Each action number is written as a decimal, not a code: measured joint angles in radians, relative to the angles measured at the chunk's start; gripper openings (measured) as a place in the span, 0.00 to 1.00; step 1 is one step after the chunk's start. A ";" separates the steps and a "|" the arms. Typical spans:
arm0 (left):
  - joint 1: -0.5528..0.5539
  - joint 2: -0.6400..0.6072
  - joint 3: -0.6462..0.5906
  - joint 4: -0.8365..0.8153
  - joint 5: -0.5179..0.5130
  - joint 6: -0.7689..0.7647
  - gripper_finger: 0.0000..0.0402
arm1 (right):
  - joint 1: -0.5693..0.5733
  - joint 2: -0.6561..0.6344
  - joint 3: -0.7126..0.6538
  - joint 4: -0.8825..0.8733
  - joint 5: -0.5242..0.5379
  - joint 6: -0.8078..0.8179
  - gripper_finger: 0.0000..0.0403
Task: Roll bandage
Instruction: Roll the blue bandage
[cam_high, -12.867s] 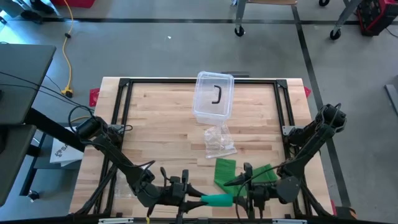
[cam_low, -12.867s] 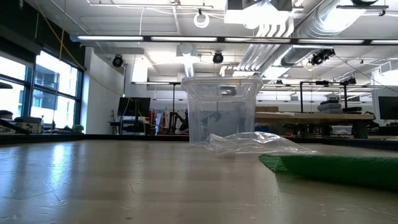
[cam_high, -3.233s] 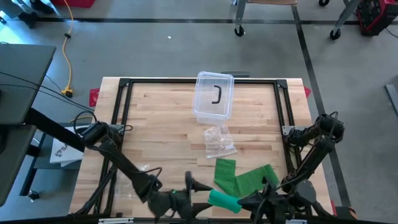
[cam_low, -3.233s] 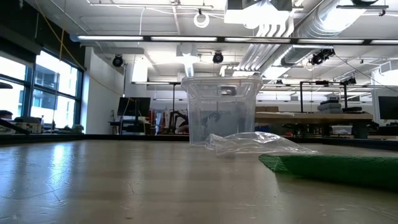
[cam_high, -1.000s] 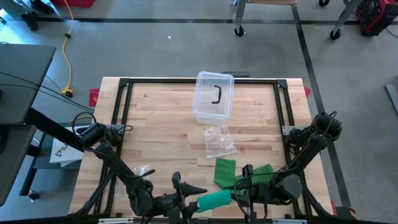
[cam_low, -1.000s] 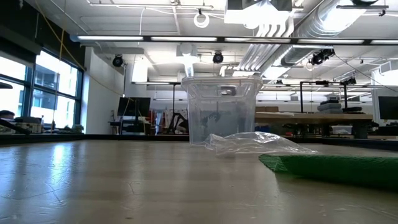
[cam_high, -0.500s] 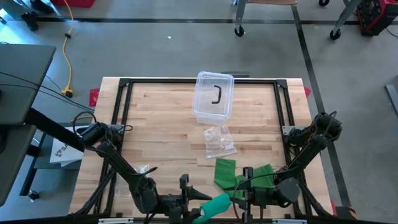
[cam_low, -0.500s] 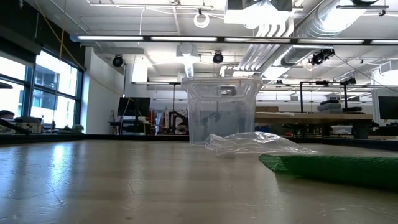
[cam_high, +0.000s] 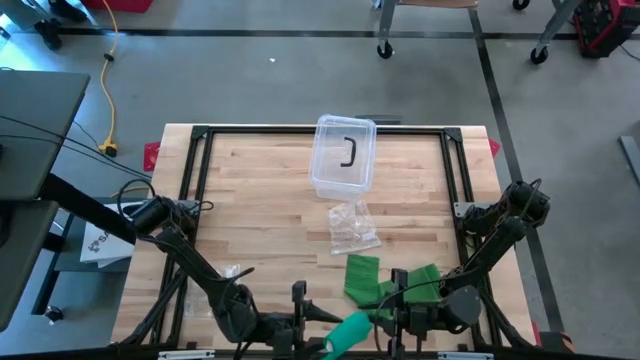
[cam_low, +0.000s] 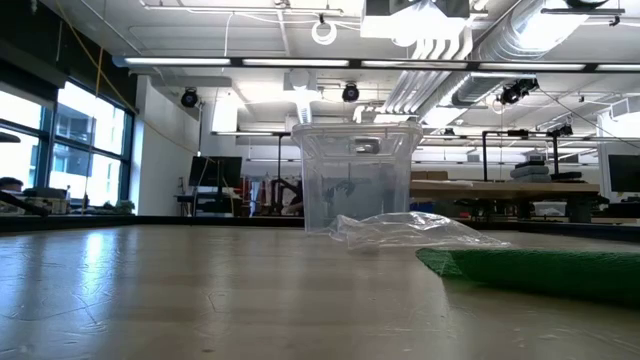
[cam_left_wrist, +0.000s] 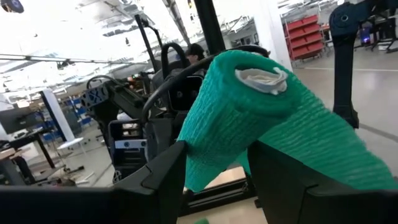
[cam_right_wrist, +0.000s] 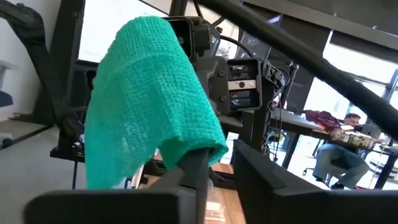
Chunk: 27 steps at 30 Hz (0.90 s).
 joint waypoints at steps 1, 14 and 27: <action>0.000 0.000 0.000 0.000 -0.002 0.000 0.41 | 0.000 0.000 0.000 0.000 -0.001 -0.001 0.11; -0.065 0.000 0.000 -0.020 -0.332 0.114 0.41 | 0.027 -0.004 0.000 0.031 0.094 -0.044 0.00; -0.086 0.000 -0.009 -0.128 -0.522 0.308 0.44 | 0.082 -0.104 0.000 -0.076 0.242 0.020 0.00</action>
